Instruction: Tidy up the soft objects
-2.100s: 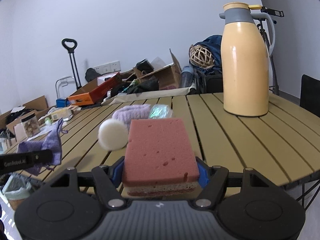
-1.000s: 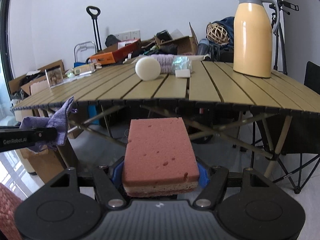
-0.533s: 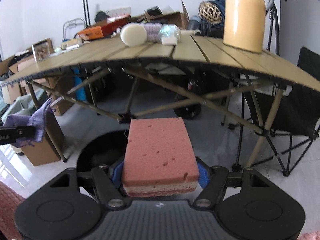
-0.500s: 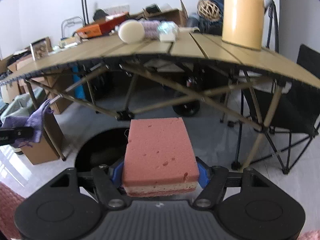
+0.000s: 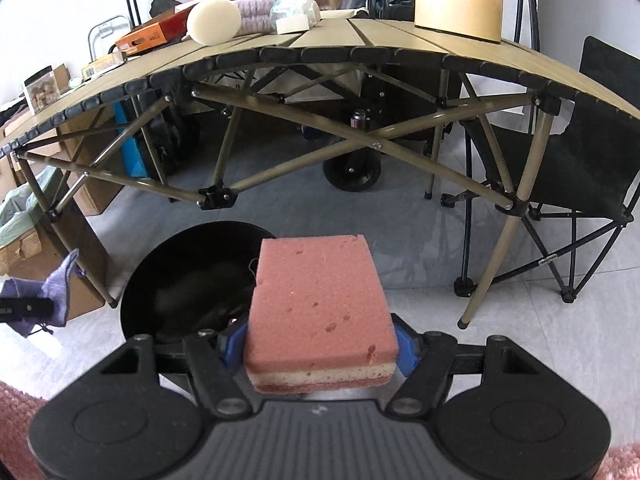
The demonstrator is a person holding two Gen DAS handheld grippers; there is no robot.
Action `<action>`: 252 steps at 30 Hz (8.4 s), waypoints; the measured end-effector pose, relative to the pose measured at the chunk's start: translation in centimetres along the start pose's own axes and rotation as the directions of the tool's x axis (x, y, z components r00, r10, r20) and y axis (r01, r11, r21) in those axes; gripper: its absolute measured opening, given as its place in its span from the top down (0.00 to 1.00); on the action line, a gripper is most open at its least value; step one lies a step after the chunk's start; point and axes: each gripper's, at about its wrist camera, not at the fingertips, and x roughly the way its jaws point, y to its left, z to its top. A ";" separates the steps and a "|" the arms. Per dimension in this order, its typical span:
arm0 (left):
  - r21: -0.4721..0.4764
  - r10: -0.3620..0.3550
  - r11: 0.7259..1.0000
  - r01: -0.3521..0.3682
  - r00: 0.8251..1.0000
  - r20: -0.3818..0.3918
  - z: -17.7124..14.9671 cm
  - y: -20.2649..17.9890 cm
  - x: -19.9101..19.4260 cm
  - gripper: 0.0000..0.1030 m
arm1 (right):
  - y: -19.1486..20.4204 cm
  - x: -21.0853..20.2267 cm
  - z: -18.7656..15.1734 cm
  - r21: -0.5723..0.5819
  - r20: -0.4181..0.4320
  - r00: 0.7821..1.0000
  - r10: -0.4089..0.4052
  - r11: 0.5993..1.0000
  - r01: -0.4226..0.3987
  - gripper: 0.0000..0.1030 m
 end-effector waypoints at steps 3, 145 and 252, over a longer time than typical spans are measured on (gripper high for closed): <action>-0.028 0.008 1.000 -0.009 0.998 -0.058 0.5 0.3 1.1 0.83 | -0.1 0.4 0.1 0.010 -0.015 1.000 0.001 1.000 -0.001 0.34; -0.170 -0.081 0.984 0.046 0.975 -0.207 6.2 -1.5 3.4 0.00 | 7.9 6.1 3.9 -0.025 -0.123 0.990 0.062 0.998 -0.065 0.34; -0.121 -0.102 0.983 0.135 0.964 0.248 6.8 -0.8 -10.0 0.00 | 4.3 -4.2 8.1 0.013 0.295 0.942 0.162 0.985 -0.174 0.00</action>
